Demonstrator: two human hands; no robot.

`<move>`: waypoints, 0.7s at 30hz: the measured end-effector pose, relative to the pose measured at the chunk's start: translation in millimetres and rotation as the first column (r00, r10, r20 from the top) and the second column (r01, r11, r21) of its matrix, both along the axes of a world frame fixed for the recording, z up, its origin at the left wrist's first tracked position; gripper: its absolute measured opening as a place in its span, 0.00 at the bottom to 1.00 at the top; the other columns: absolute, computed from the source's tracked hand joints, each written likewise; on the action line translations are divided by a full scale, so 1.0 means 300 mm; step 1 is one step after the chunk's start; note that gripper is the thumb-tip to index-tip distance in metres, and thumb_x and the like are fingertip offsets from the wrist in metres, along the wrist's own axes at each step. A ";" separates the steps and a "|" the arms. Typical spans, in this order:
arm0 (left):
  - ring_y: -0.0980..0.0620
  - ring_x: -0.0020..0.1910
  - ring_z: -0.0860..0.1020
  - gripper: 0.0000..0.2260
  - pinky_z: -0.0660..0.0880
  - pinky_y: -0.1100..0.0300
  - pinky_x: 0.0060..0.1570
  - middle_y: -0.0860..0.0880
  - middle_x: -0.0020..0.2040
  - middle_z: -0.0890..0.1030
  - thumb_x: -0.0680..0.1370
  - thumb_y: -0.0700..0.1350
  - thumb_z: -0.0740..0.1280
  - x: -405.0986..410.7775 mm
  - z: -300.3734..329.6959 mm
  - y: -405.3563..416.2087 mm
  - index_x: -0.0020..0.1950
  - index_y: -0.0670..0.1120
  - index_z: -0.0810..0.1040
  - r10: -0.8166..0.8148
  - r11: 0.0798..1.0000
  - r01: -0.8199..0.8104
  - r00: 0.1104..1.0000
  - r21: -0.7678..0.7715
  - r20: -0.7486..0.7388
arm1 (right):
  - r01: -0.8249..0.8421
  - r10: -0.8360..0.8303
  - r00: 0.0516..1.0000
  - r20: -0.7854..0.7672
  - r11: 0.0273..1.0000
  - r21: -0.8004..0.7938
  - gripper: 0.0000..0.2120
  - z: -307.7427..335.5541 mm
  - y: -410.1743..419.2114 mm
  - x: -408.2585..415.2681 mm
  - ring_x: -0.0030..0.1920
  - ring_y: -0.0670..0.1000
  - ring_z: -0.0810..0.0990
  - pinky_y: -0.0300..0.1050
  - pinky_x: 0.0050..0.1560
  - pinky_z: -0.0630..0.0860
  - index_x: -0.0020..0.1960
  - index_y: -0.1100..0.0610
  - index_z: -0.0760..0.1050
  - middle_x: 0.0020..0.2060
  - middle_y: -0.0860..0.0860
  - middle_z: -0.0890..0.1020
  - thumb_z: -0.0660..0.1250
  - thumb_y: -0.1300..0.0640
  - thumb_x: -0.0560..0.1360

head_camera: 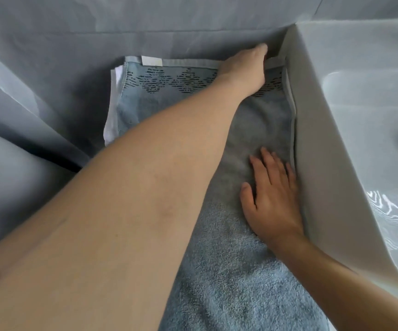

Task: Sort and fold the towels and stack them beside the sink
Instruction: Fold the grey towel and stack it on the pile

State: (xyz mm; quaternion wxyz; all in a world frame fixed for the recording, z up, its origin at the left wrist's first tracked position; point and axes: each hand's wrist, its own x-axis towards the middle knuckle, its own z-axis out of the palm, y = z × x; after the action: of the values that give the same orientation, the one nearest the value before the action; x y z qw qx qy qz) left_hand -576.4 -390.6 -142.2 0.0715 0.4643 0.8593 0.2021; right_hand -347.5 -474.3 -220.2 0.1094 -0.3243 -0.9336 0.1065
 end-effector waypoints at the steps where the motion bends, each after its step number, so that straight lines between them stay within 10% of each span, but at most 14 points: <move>1: 0.42 0.58 0.77 0.13 0.68 0.51 0.43 0.45 0.61 0.78 0.79 0.40 0.59 -0.004 0.008 -0.002 0.64 0.47 0.71 0.000 1.000 0.000 1.000 0.005 0.003 | 0.007 -0.006 1.000 -0.017 1.000 0.004 0.29 0.000 -0.002 0.000 0.76 0.55 0.60 0.57 0.77 0.52 0.73 0.58 0.67 0.75 0.55 0.65 0.53 0.47 0.76; 13: 0.42 0.53 0.78 0.21 0.70 0.53 0.42 0.41 0.57 0.78 0.78 0.37 0.60 0.080 0.013 -0.049 0.71 0.41 0.62 0.056 0.990 -0.062 0.997 0.130 0.044 | 0.033 -0.032 0.999 0.038 0.999 -0.021 0.31 -0.006 0.007 -0.008 0.78 0.53 0.53 0.55 0.78 0.46 0.77 0.53 0.61 0.78 0.53 0.58 0.49 0.47 0.76; 18: 0.38 0.74 0.65 0.25 0.58 0.41 0.73 0.42 0.75 0.67 0.77 0.53 0.58 0.180 -0.132 -0.427 0.73 0.46 0.69 0.157 0.987 -0.143 0.944 0.068 -0.290 | 0.047 -0.045 0.996 0.076 0.999 -0.027 0.32 -0.008 0.014 -0.015 0.78 0.54 0.53 0.54 0.78 0.44 0.78 0.52 0.59 0.78 0.54 0.57 0.50 0.46 0.75; 21: 0.40 0.79 0.53 0.30 0.47 0.38 0.76 0.44 0.81 0.56 0.80 0.57 0.56 0.159 -0.241 -0.595 0.81 0.50 0.57 0.080 0.991 -0.114 0.927 -0.071 -0.366 | 0.042 -0.039 0.994 0.100 0.999 -0.031 0.32 -0.005 0.012 -0.014 0.78 0.53 0.52 0.52 0.78 0.43 0.79 0.52 0.58 0.79 0.54 0.56 0.49 0.45 0.76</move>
State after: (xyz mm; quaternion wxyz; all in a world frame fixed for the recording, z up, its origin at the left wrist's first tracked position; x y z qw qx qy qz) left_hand -528.7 -569.1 -214.6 -0.0770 0.4466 0.8881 0.0769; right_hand -351.7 -470.6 -221.5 0.0598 -0.3499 -0.9291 0.1035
